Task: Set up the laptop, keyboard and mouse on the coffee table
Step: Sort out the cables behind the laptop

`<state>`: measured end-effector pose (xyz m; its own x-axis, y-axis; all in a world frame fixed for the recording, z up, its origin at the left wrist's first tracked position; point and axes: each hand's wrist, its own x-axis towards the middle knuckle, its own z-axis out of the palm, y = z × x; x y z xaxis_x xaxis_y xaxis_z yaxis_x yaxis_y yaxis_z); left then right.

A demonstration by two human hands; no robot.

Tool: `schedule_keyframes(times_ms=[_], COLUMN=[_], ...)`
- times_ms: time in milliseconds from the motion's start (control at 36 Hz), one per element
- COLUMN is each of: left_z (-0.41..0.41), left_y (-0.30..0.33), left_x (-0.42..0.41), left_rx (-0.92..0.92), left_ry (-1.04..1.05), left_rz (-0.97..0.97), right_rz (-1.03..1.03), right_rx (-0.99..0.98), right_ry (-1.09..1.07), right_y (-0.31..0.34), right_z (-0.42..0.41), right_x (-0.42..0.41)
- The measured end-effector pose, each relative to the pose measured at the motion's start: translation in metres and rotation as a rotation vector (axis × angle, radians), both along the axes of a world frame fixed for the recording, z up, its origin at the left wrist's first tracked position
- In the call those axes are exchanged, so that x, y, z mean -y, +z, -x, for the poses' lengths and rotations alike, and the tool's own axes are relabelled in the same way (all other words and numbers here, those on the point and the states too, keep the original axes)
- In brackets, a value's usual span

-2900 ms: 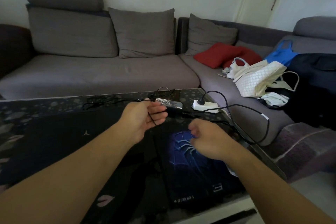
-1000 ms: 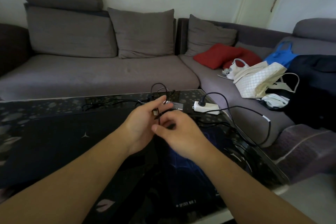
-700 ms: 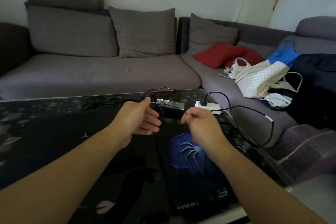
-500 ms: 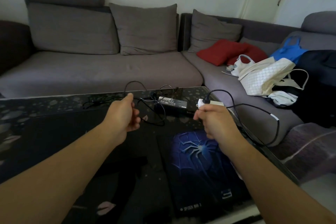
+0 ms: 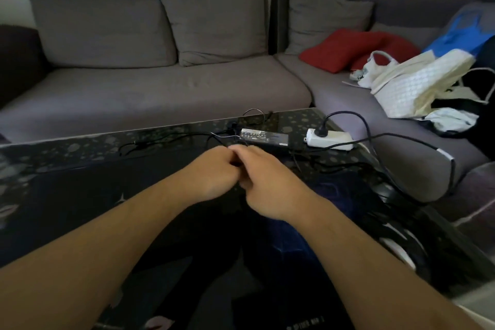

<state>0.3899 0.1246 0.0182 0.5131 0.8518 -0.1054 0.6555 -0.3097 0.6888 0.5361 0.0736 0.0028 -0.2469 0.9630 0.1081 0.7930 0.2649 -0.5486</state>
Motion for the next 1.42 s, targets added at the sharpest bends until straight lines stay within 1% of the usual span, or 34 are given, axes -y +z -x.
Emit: schedule_keyframes(times_ms=[83,167,222,250,306,361,472,556,695,750,834,917,1000,1056,1111,1167,1306,1417], left_z=[0.007,0.016,0.023,0.025,0.031,0.036,0.045,0.046,0.045,0.045,0.044,0.041,0.037,0.035,0.035,0.037,0.040,0.037], left_y=[-0.017,-0.034,-0.040,-0.043,-0.047,-0.052,-0.063,-0.067,-0.069,-0.069,-0.067,-0.068,-0.065,-0.064,-0.065,-0.068,-0.075,-0.078], left_x=[-0.013,-0.028,-0.036,-0.042,-0.052,-0.062,-0.080,-0.090,-0.110,-0.119,-0.129,-0.136,-0.137,-0.134,-0.129,-0.127,-0.125,-0.122], left_rx=[-0.041,-0.040,-0.061,-0.099,-0.214,-0.253,-0.213,-0.180,-0.193,-0.198,-0.210,-0.200,-0.161,-0.101,-0.031,-0.003,0.024,0.057], left_ry=[0.041,0.164,0.228,0.248,0.263,0.272,0.286,0.265,0.210,0.168,0.094,0.038,0.032,0.051,0.075,0.086,0.112,0.153], left_rz=[0.005,-0.011,-0.064,-0.123,-0.216,-0.219,-0.253,-0.266,-0.296,-0.309,-0.277,-0.256,-0.161,-0.099,-0.070,-0.083,-0.119,-0.127], right_rz=[0.070,0.185,0.254,0.265,0.238,0.162,-0.007,-0.065,-0.013,0.034,0.097,0.102,0.084,0.058,0.054,0.067,0.045,0.056], right_rx=[0.032,0.028,0.029,0.021,0.022,0.028,-0.087,-0.121,-0.168,-0.143,-0.139,-0.148,-0.182,-0.224,-0.292,-0.321,-0.258,-0.114], right_ry=[-0.086,-0.129,-0.120,-0.122,-0.149,-0.193,-0.337,-0.420,-0.343,-0.278,-0.192,-0.164,-0.152,-0.156,-0.160,-0.151,-0.147,-0.037], right_y=[-0.015,-0.032,-0.042,-0.046,-0.053,-0.057,-0.067,-0.076,-0.079,-0.075,-0.069,-0.066,-0.066,-0.068,-0.072,-0.076,-0.086,-0.086], right_z=[0.000,0.001,0.005,0.008,0.015,0.021,0.027,0.025,0.020,0.016,0.008,0.002,-0.003,-0.005,-0.006,-0.003,0.004,0.002], right_x=[-0.022,-0.040,-0.050,-0.055,-0.069,-0.084,-0.111,-0.128,-0.140,-0.139,-0.132,-0.125,-0.122,-0.120,-0.120,-0.118,-0.116,-0.116])
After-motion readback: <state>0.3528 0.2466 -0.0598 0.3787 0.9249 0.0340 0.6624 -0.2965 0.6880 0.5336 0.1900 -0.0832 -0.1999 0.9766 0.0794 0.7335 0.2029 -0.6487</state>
